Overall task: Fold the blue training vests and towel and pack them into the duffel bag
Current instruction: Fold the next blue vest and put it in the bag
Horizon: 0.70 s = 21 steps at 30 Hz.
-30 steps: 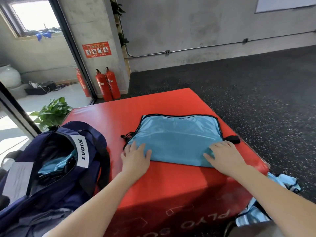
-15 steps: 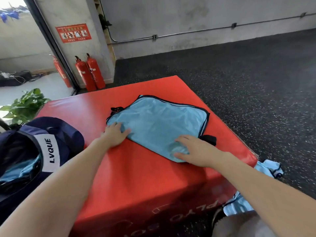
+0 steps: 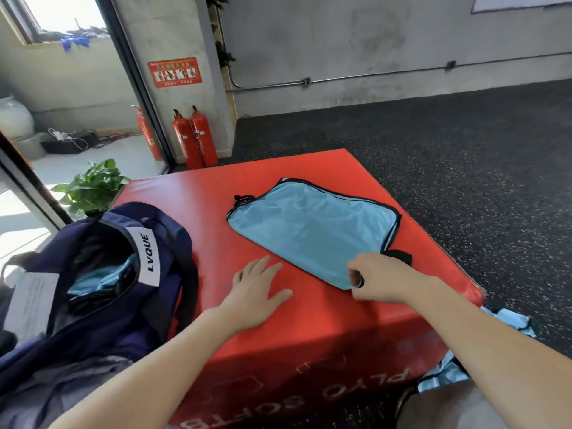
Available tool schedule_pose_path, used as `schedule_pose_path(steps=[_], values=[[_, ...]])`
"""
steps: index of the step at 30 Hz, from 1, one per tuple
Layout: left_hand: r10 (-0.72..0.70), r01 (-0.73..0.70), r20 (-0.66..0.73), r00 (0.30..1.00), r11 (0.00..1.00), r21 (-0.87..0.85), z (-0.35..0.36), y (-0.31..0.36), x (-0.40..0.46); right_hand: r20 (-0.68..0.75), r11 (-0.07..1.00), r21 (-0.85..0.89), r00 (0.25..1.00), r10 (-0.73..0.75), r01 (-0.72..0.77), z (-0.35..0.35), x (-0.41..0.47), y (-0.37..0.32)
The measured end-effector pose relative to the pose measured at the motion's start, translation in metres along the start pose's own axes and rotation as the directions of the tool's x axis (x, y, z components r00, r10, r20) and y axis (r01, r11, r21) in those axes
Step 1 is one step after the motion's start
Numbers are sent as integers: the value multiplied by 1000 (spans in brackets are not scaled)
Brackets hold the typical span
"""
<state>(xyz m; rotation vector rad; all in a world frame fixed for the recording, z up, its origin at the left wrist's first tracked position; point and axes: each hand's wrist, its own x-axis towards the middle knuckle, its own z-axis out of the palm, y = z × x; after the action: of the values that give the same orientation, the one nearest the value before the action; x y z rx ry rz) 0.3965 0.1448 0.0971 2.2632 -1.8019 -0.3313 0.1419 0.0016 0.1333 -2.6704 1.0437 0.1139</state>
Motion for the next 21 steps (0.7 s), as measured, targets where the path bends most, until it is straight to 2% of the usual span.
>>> schedule_pose_path(steps=[4, 9, 13, 16, 18, 19, 21], values=[[-35, 31, -47, 998, 997, -74, -4, -3, -15, 7, 999, 27, 999, 32, -33, 1, 0, -21], [-95, 91, -83, 992, 995, -50, -10, -17, -35, 4, 997, 76, 1000, -30, 29, 5, 13, -71], [-152, 150, -148, 977, 988, -23, -22, -30, -60, -38, 957, 274, 996, -83, 90, 24, 31, -132], [-225, 229, -189, 956, 973, -4, -33, -42, -80, -136, 864, 479, 985, -104, 158, 37, 48, -169], [-271, 272, -191, 943, 962, -21, -39, -47, -88, -144, 786, 594, 984, -104, 170, 41, 52, -179], [-294, 290, -187, 937, 956, -45, -40, -53, -93, -137, 765, 621, 984, -110, 172, 42, 53, -181], [-309, 291, -195, 931, 950, -117, -39, -63, -103, -138, 790, 584, 982, -131, 187, 44, 53, -179]])
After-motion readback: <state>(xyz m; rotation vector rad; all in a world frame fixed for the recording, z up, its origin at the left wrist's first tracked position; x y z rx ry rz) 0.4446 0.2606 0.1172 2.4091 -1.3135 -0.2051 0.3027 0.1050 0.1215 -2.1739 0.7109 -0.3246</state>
